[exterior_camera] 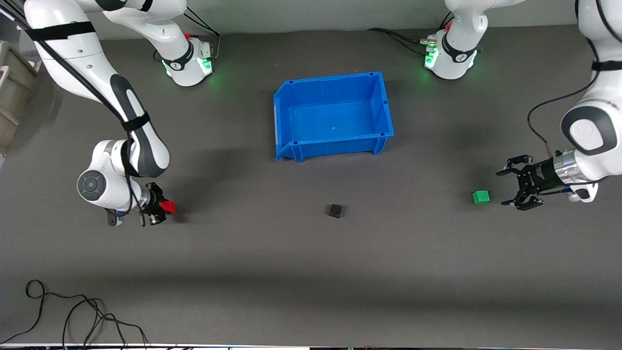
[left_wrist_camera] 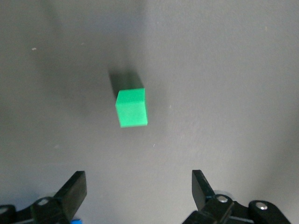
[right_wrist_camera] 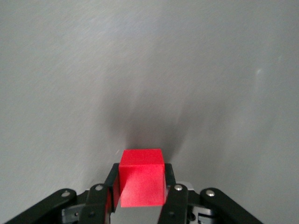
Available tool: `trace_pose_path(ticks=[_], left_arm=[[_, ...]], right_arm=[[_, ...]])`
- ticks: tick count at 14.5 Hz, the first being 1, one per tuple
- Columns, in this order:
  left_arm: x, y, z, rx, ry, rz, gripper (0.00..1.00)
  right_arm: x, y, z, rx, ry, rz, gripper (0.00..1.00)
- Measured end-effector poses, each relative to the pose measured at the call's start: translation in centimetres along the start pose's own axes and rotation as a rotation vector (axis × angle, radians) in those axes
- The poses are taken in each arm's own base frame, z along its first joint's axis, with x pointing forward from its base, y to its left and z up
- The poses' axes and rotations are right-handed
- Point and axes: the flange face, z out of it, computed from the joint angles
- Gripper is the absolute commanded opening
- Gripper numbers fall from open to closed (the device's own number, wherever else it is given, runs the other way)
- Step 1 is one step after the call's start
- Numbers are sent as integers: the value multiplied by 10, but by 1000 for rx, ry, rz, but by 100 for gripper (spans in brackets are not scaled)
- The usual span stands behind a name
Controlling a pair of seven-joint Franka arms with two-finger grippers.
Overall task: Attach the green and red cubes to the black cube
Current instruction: 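Grasp the red cube with the right gripper while the left gripper reaches the green cube, then carry the red cube beside the black cube while the left gripper grasps green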
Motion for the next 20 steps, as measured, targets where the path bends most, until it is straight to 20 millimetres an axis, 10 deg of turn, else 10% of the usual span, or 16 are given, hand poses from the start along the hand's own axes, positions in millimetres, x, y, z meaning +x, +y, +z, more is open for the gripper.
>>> trace_pose_path(ticks=[4,11,15,20], left_arm=[[27,-3,43,-34,18,-67,100],[40,-20,83,-46,25,-97,99],[43,-27,89,-47,18,-83,43],[44,-26,88,-52,17,-80,33]], right_arm=[[-59,-29,-35,61,9,8,24],[-236,-69,-92,166,-67,160,23],[-322,-102,-72,177,-144,312,21],[-389,-118,-37,133,-243,425,19]])
